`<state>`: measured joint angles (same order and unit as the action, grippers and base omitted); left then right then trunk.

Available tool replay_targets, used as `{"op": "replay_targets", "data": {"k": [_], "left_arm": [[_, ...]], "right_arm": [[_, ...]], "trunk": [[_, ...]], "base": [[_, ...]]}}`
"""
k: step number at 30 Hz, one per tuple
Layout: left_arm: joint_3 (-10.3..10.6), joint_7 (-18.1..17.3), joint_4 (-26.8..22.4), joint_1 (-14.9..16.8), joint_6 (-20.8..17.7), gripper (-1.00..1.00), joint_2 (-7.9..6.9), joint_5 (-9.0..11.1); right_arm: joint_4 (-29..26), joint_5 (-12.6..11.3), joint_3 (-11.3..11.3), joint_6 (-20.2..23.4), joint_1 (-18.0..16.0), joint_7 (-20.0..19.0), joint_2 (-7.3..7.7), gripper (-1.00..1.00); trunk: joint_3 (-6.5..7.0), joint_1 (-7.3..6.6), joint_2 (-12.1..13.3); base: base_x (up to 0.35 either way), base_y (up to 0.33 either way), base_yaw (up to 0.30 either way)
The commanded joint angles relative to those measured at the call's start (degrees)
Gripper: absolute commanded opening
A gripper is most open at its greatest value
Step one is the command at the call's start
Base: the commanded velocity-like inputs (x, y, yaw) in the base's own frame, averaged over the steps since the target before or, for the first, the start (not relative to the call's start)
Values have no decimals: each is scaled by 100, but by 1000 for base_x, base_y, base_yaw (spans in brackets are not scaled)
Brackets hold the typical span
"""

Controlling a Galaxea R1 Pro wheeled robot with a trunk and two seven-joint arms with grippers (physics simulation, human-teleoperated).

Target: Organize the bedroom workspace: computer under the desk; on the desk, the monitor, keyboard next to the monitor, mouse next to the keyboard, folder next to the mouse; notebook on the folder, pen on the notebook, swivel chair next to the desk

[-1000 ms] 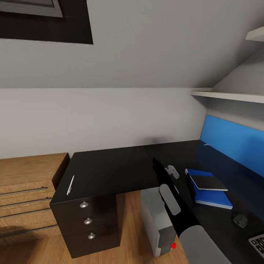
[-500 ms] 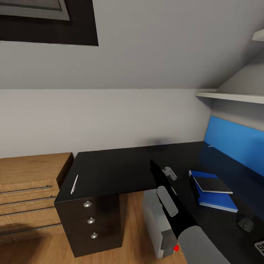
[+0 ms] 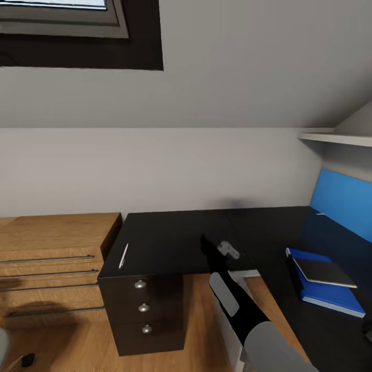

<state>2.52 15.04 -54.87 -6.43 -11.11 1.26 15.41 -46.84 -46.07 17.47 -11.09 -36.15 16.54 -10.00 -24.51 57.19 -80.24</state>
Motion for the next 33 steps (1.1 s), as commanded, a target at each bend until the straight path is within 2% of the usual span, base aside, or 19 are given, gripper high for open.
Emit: {"op": "replay_targets", "data": {"k": [1,6,12,13,16,22,33], "left_arm": [[13,43,-15,-3,-23,100,-3,54],[12,43,-15,-3,-23,100,-2,56],[12,43,-15,-3,-23,100,-2,52],[12,43,-15,-3,-23,100,-3,51],[12,43,-15,-1,-23,100,-3,50],[13,43,-15,-2,-23,100,-3,50],[12,43,-15,-4,-23,100,-3,50]], "right_arm": [[67,30,58,-113,-6,36,0,100],[452,526,206,-463,-9,140,0,100],[876,1259,330,-637,-13,314,0,100],[953,1464,351,-660,-12,364,0,100],[1020,1688,370,-680,-12,417,0,100],[1123,1916,396,-699,-14,475,0,100],[1167,1947,457,-701,-13,481,0,100]], "trunk": [[-2,0,-4],[8,0,-4],[11,0,-4],[12,0,-4],[12,0,-4],[12,0,-4],[12,0,-4]], "base": [[0,0,253],[0,0,263],[0,0,275],[0,0,281],[0,0,283],[0,0,285],[0,0,286]]}}
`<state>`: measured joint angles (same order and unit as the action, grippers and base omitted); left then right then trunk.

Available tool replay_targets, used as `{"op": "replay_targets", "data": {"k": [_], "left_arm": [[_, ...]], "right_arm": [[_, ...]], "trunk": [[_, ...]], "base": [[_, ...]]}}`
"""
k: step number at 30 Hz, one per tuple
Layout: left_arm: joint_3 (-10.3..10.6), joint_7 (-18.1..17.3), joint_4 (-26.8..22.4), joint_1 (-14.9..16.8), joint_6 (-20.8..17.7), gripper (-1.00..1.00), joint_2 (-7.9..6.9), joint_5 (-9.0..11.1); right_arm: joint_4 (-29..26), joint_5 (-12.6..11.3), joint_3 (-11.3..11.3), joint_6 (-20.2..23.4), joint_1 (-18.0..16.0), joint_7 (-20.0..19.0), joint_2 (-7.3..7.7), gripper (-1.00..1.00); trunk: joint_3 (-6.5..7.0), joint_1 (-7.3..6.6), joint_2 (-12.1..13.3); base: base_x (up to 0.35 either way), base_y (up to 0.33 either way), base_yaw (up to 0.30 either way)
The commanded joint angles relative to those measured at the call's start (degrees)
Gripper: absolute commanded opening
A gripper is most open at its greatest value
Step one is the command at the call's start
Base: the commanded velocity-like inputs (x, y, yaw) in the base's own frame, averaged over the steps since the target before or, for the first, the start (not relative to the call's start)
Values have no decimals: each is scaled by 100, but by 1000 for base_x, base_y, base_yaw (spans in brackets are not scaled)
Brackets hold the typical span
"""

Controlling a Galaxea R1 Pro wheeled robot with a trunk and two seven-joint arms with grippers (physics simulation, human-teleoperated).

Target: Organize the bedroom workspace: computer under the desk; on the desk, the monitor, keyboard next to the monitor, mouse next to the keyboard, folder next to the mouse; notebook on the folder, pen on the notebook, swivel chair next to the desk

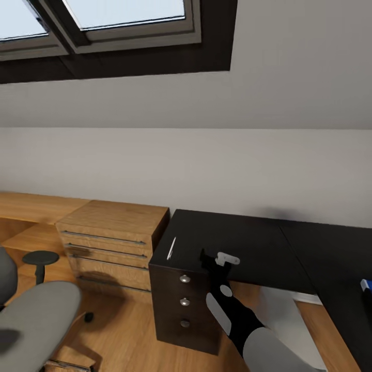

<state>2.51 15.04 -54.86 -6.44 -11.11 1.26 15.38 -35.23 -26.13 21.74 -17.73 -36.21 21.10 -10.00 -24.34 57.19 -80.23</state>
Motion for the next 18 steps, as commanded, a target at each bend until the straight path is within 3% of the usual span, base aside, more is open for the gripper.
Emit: {"op": "replay_targets", "data": {"k": [1,18], "left_arm": [[13,43,-16,-1,-22,100,-3,53],[24,34,-24,-2,-14,100,6,53]], "right_arm": [[7,-46,30,-37,-8,25,0,100],[18,-49,32,-37,-6,25,0,100]], "trunk": [[-5,0,-4],[-5,0,-4]], "base": [[0,0,286],[0,0,286]]}}
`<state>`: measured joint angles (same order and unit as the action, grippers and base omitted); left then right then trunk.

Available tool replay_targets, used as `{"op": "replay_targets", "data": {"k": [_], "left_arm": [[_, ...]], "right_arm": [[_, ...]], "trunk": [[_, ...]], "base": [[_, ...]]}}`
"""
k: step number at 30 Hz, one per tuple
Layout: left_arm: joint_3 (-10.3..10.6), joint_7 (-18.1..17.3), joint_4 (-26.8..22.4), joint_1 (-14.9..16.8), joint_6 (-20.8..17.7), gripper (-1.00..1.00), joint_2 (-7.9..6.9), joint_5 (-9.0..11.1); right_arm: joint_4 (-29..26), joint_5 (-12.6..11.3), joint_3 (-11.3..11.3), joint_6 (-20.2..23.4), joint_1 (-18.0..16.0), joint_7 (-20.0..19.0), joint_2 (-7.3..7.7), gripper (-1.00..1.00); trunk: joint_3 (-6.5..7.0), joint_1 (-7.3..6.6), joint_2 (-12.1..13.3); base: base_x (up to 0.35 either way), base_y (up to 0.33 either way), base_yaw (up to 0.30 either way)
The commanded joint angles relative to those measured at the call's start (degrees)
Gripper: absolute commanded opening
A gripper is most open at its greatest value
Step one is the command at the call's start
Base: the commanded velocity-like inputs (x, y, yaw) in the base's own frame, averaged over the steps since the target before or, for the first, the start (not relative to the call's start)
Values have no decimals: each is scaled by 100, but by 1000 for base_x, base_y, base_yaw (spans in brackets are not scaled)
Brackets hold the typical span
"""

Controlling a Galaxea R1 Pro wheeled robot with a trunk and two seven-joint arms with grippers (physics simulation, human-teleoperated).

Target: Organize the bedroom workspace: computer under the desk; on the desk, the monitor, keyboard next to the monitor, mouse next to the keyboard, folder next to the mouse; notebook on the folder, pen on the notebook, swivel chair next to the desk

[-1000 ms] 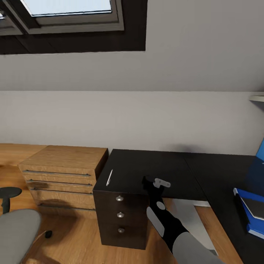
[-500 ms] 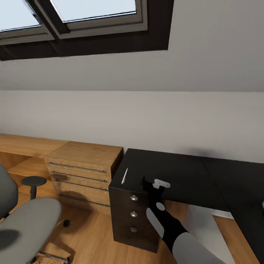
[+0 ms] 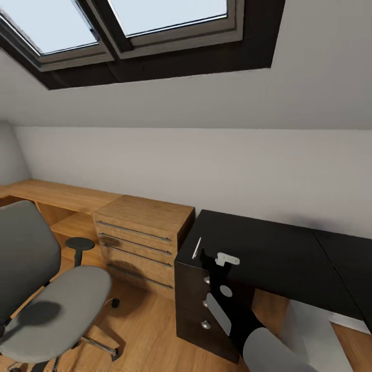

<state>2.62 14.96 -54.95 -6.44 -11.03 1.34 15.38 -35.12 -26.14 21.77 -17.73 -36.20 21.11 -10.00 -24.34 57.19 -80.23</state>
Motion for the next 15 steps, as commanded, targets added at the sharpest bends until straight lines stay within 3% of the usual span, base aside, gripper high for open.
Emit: {"op": "replay_targets", "data": {"k": [1,15], "left_arm": [[14,42,-16,-3,-23,100,-3,53],[19,42,-16,-2,-22,100,-3,53]], "right_arm": [[8,-48,29,-37,-8,25,0,100],[59,-49,34,-38,-10,32,0,100]], "trunk": [[-5,0,-4],[-5,0,-4]], "base": [[0,0,286],[0,0,286]]}}
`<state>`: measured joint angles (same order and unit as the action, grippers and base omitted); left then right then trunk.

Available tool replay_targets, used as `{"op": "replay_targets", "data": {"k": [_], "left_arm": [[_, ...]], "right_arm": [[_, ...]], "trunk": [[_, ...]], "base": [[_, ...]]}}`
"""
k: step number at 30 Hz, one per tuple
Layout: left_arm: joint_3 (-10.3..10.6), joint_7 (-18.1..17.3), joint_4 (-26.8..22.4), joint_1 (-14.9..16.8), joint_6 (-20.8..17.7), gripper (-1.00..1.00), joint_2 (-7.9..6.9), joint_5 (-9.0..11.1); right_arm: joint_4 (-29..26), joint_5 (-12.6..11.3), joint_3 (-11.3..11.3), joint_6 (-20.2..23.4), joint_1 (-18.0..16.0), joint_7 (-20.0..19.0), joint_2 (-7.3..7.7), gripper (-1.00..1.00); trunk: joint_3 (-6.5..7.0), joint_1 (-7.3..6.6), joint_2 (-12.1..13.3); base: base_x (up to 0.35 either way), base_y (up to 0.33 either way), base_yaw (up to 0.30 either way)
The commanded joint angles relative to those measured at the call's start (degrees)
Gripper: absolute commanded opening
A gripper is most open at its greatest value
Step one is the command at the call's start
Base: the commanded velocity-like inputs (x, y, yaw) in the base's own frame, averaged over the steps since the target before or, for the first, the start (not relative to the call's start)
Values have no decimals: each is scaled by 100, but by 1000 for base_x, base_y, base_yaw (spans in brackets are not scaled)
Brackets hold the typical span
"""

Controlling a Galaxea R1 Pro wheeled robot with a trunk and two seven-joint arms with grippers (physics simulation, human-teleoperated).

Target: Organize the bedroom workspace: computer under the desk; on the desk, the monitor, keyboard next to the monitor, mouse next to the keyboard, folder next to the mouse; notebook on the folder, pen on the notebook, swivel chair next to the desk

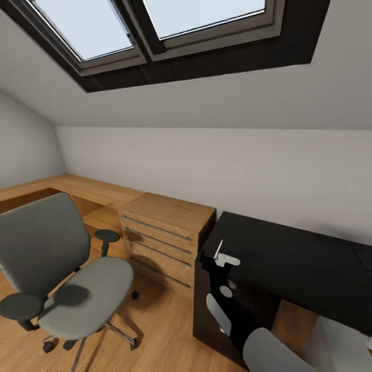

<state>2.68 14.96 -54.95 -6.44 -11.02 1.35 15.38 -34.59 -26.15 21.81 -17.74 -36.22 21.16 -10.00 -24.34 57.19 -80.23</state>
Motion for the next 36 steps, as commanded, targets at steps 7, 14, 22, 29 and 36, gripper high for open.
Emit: {"op": "replay_targets", "data": {"k": [7,14,22,29,36], "left_arm": [[13,42,-16,-4,-23,100,-3,53],[11,42,-16,-1,-23,100,-3,52],[13,42,-16,-4,-23,100,-3,53],[13,42,-16,-2,-23,100,-3,53],[13,42,-16,-3,-23,100,-3,53]], "right_arm": [[-20,-39,23,2,-18,12,0,100],[-66,-34,12,2,-32,-5,0,100],[-855,-67,-14,48,-13,-27,0,100],[-1065,-98,-17,244,11,-25,0,100],[-1117,-70,-28,155,18,-3,0,100]], "trunk": [[-26,0,-4],[-78,0,-4],[-94,0,-4],[-95,0,-4],[-95,0,-4]], "base": [[0,0,254],[0,0,92],[0,0,9],[0,0,0],[0,0,0]]}}
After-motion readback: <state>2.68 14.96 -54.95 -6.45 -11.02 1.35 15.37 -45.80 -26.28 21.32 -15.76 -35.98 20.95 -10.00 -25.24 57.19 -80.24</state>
